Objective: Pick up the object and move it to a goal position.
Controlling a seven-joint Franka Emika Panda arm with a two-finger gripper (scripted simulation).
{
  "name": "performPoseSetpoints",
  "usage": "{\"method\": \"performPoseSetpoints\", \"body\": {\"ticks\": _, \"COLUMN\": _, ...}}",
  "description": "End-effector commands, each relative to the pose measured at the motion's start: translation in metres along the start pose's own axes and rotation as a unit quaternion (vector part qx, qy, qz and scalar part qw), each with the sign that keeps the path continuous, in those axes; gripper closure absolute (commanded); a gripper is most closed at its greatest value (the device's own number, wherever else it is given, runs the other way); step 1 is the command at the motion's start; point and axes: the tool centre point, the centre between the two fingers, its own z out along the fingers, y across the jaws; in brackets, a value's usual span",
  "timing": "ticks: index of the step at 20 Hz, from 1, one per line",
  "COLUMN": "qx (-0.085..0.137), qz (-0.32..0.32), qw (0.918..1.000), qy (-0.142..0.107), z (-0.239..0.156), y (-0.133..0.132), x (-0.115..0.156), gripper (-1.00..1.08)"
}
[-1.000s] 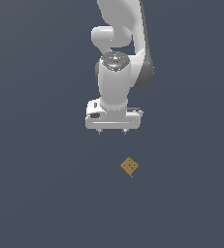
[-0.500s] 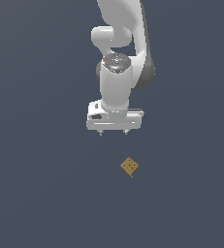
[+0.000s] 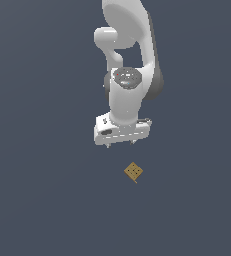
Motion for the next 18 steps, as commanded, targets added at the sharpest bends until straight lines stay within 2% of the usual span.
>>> {"method": "performPoseSetpoints", "body": {"ticks": 1, "qx": 0.0, "qz": -0.031, "qw": 0.9995, "qy": -0.002, "z": 0.009, "y": -0.005, "x": 0.009, "gripper": -0.92}}
{"method": "performPoseSetpoints", "body": {"ticks": 6, "qx": 0.001, "qz": -0.11, "qw": 0.994, "qy": -0.004, "z": 0.033, "y": -0.019, "x": 0.031, "gripper": -0.92}}
{"method": "performPoseSetpoints", "body": {"ticks": 12, "qx": 0.007, "qz": -0.2, "qw": 0.9797, "qy": -0.006, "z": 0.064, "y": -0.037, "x": 0.054, "gripper": -0.92}}
{"method": "performPoseSetpoints", "body": {"ticks": 18, "qx": 0.012, "qz": -0.259, "qw": 0.9658, "qy": -0.006, "z": 0.086, "y": -0.049, "x": 0.067, "gripper": -0.92}}
